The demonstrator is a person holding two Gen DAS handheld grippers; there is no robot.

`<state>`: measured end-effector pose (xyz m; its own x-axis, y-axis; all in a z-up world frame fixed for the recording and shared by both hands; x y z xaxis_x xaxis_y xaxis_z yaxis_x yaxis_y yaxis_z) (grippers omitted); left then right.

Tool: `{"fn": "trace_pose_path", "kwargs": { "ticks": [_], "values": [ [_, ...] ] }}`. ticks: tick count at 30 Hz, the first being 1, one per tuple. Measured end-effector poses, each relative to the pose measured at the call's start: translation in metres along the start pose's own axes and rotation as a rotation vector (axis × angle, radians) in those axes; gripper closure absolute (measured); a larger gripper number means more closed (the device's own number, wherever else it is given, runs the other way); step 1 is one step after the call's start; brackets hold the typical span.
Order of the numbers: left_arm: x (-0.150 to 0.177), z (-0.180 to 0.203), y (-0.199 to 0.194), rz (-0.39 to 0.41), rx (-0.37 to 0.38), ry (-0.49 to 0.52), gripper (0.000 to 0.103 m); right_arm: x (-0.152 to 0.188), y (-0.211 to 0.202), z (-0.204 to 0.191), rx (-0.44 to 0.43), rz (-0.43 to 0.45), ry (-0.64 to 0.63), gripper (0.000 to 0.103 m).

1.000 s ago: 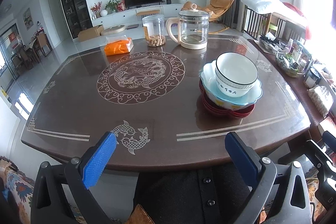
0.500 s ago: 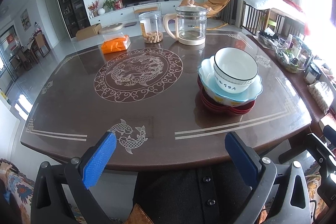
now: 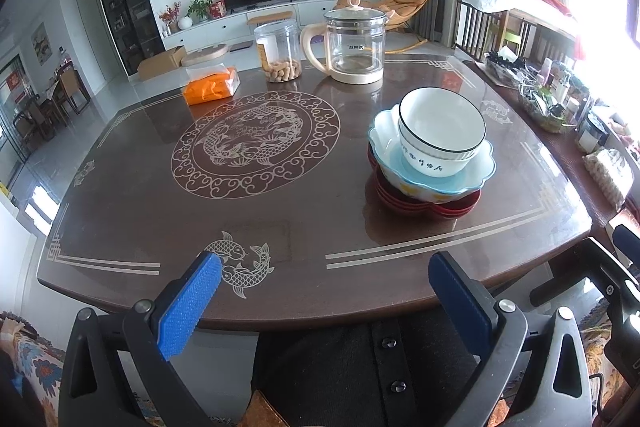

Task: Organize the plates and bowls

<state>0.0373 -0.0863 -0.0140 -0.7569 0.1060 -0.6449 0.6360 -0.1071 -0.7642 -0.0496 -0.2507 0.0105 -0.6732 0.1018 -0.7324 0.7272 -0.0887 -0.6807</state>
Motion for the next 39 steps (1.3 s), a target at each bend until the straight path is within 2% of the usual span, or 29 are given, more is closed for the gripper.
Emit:
{"fn": "trace_pose_path", "kwargs": {
  "ticks": [39],
  "values": [
    [-0.001, 0.014, 0.013, -0.017, 0.053, 0.038, 0.000, -0.001, 0.014, 0.001, -0.001, -0.018, 0.012, 0.024]
  ]
}}
Point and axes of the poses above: each gripper's, at about its wrist camera, not at the fingertips, and y roughly the way its jaws point, z to its right, x to its underside, the point moved 6 cm from there along y, roughly the way its jaws point, and after that the axes turned 7 degrees about -y, right-handed, at the moved point
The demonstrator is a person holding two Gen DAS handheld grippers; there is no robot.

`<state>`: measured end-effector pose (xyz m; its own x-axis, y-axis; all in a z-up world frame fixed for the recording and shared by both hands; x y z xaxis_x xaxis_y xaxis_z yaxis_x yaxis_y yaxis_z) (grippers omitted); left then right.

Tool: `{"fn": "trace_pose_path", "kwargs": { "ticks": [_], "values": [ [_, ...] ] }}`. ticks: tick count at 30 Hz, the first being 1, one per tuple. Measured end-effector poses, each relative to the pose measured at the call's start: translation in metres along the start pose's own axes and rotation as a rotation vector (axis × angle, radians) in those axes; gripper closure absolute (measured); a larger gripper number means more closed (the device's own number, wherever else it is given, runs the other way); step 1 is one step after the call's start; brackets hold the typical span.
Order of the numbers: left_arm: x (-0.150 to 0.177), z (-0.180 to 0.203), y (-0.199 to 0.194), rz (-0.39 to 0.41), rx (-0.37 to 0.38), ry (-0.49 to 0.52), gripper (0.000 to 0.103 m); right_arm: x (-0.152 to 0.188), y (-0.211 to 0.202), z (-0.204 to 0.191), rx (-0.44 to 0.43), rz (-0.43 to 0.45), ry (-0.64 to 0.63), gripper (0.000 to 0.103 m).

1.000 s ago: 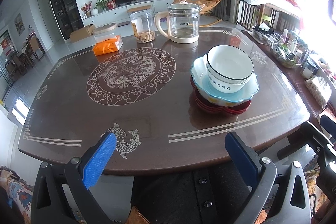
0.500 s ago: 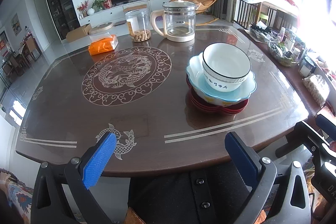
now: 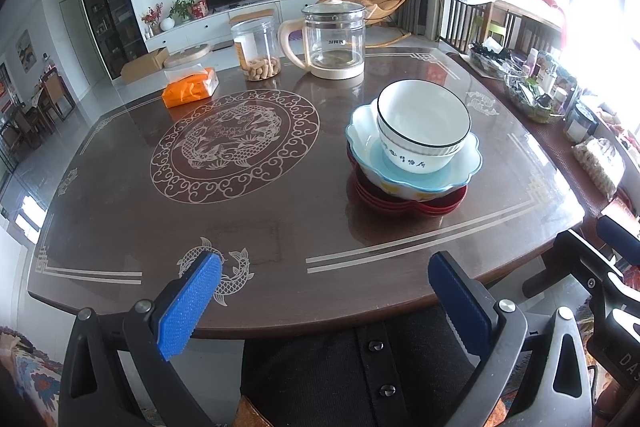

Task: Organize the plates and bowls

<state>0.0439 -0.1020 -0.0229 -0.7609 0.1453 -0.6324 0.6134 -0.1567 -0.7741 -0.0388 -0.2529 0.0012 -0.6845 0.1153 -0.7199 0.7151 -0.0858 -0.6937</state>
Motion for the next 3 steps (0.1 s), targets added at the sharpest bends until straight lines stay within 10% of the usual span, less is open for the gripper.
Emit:
{"fn": "trace_pose_path", "kwargs": {
  "ticks": [3],
  "values": [
    [0.0006, 0.0026, -0.0002, 0.005, -0.003, 0.015, 0.000, 0.0006, 0.0011, 0.0010, 0.001, 0.000, 0.003, 0.024]
  ]
}}
Point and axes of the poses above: each gripper's, at about its wrist camera, not at the fingertips, and y roughly the way its jaws point, z to its right, x to its underside, the point moved 6 cm from there along y, roughly the way its jaws point, and after that the axes turned 7 degrees about -y, right-handed, at the moved point
